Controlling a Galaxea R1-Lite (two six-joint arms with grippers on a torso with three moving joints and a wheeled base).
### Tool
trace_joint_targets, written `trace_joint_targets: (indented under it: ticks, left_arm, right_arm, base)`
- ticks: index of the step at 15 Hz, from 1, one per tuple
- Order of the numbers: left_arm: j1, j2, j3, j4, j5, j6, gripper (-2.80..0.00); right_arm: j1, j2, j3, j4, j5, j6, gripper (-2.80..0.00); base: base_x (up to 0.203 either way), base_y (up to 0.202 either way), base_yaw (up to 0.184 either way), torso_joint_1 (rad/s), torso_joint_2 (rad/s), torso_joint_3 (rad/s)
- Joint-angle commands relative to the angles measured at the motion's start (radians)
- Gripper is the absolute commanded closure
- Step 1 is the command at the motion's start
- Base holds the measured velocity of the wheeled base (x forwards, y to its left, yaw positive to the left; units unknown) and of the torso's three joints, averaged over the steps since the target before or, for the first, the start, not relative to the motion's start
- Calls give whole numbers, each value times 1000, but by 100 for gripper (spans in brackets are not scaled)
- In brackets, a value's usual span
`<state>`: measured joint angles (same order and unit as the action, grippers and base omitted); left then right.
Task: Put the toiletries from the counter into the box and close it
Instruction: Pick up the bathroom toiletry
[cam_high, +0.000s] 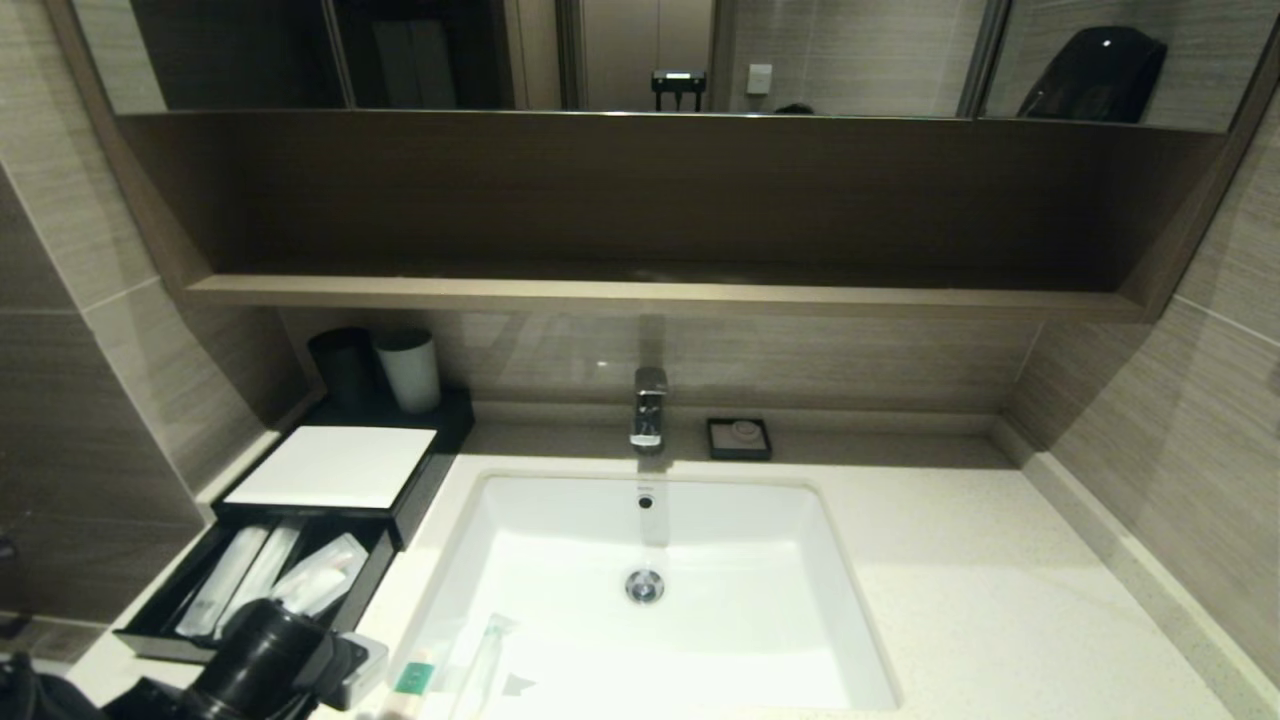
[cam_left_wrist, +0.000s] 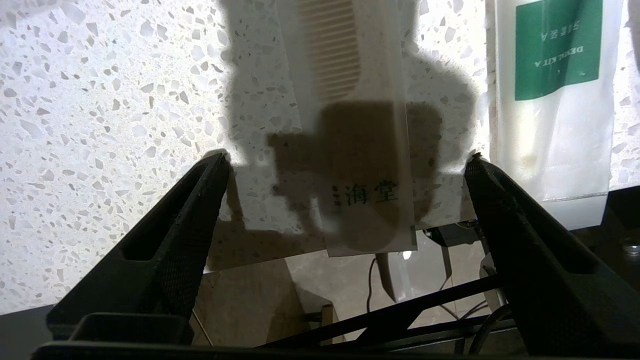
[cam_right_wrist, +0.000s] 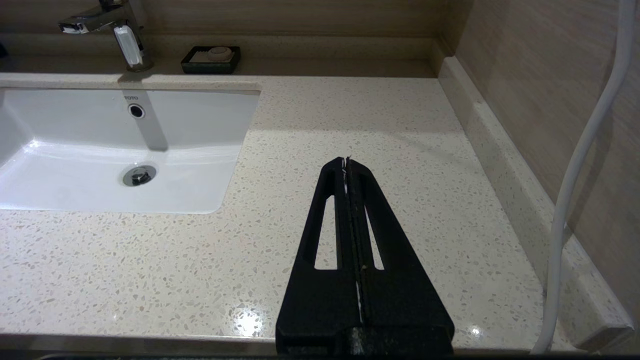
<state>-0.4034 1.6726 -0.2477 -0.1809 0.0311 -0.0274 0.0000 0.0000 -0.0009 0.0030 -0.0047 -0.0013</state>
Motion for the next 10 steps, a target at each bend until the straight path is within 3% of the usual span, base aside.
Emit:
trace_joint_targets:
  ticks: [1, 7, 8, 10]
  left_arm:
    - [1, 2, 1, 0, 1, -2, -280]
    - [0, 3, 0, 0, 1, -8, -280]
    - [0, 3, -1, 0, 1, -8, 0]
    - [0, 1, -1, 0, 0, -8, 0]
  right_arm:
    - [0, 0, 0, 0, 0, 1, 0]
    - [0, 0, -1, 0, 0, 0, 0]
    - [0, 0, -1, 0, 0, 0, 0]
    - [0, 0, -1, 0, 0, 0, 0]
  base:
    - [0, 0, 0, 0, 0, 0]
    - [0, 0, 0, 0, 0, 0]
    - [0, 0, 0, 0, 0, 0]
    - [0, 0, 0, 0, 0, 0]
